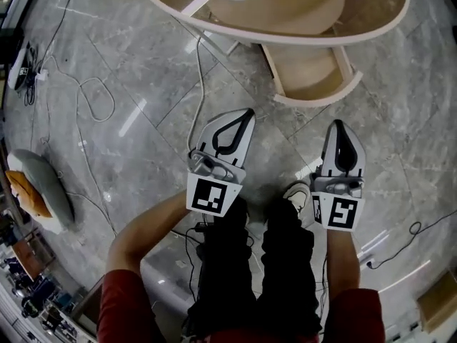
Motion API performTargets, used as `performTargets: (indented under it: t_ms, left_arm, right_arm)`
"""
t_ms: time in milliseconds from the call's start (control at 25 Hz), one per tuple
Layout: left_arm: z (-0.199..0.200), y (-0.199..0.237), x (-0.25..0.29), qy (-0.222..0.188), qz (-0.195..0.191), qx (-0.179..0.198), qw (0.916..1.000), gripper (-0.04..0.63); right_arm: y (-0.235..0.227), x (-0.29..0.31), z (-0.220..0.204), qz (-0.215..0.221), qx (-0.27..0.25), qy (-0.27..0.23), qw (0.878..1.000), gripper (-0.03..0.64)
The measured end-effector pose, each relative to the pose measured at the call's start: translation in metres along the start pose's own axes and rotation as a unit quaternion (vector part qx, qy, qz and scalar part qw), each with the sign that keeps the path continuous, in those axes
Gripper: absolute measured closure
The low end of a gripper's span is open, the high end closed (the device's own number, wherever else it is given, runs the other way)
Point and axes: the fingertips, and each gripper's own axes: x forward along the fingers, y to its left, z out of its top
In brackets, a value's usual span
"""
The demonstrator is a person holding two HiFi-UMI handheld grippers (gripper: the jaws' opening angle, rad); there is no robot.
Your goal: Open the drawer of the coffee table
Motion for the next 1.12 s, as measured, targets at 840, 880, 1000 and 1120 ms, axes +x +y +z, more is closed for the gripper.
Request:
performTargets:
  t_ms: [840, 880, 1000, 1120]
  left_arm:
    - [0.532, 0.185, -0.082, 0.028, 0.150, -0.101, 0.9831, 0.583]
    - [0.547, 0.187, -0.088, 0.019, 0.153, -0.097, 0.9833, 0.583]
    - [0.571, 0.190, -0.102, 0.030, 0.150, -0.085, 0.9845, 0.583]
    - [0.588, 0.192, -0.099, 0.015, 0.143, -0.072, 0.9871, 0.583]
  right_arm:
    - [-0.012, -0.038, 0.571, 0.034, 0.037, -0.030, 0.998, 0.595]
    - [-0.010, -0.043, 0.585, 0.036, 0.032, -0.036, 0.998, 0.595]
    - [-0.012, -0.051, 0.616, 0.025, 0.017, -0.056, 0.998, 0.595]
    - [-0.022, -0.050, 0.640, 0.014, 0.007, -0.078, 0.997, 0.595]
